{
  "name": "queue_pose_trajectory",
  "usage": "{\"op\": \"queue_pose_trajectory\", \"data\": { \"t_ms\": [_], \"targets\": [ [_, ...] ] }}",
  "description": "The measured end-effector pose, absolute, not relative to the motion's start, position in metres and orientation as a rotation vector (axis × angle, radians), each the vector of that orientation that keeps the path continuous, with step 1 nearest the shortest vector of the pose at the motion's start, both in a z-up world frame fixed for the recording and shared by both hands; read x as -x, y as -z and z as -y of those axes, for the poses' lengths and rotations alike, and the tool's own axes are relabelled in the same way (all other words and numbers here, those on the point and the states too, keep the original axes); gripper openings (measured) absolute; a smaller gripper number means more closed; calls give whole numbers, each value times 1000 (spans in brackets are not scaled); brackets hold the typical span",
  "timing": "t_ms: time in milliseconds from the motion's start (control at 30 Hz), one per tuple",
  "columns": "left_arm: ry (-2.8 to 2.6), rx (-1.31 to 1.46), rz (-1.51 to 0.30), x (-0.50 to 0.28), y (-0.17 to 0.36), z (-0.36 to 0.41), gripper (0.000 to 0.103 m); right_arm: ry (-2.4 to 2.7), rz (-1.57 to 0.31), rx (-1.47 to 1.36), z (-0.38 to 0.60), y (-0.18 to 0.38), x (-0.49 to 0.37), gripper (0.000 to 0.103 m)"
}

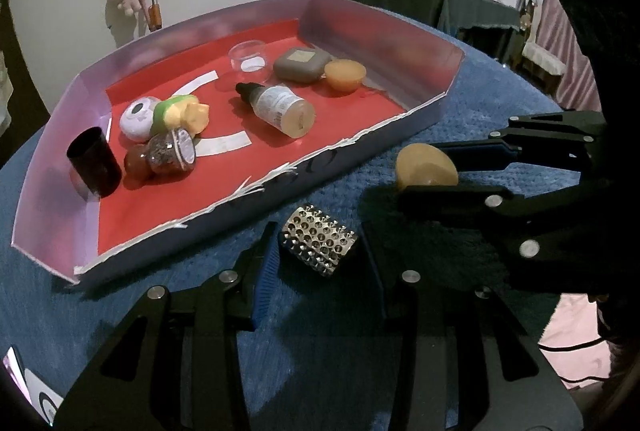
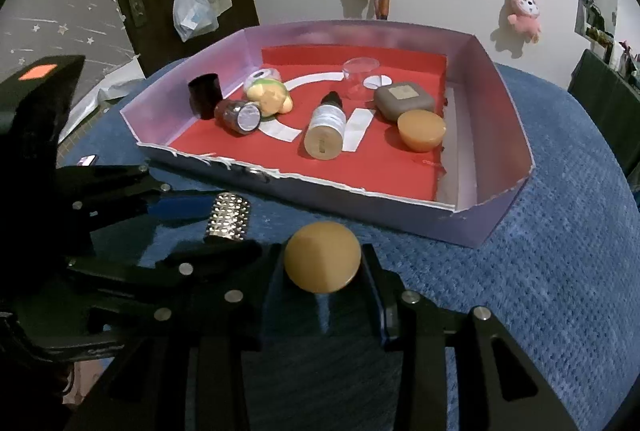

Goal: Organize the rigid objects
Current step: 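Grasp the tan sponge egg with the right gripper while the left gripper grasps the metal studded cylinder, then carry the sponge and metal cylinder into the red box with both grippers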

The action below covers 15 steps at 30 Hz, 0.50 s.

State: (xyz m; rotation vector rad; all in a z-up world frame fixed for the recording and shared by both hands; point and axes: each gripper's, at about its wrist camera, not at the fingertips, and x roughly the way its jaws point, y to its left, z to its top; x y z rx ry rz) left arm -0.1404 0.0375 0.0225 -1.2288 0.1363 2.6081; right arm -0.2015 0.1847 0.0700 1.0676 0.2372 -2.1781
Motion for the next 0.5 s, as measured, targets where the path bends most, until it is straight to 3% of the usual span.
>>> {"op": "queue_pose_trajectory", "data": {
  "t_ms": [500],
  "targets": [
    [-2617, 1168, 53, 121, -42, -11, 37, 2153, -168, -1014, -187, -92, 179, 40]
  ]
}}
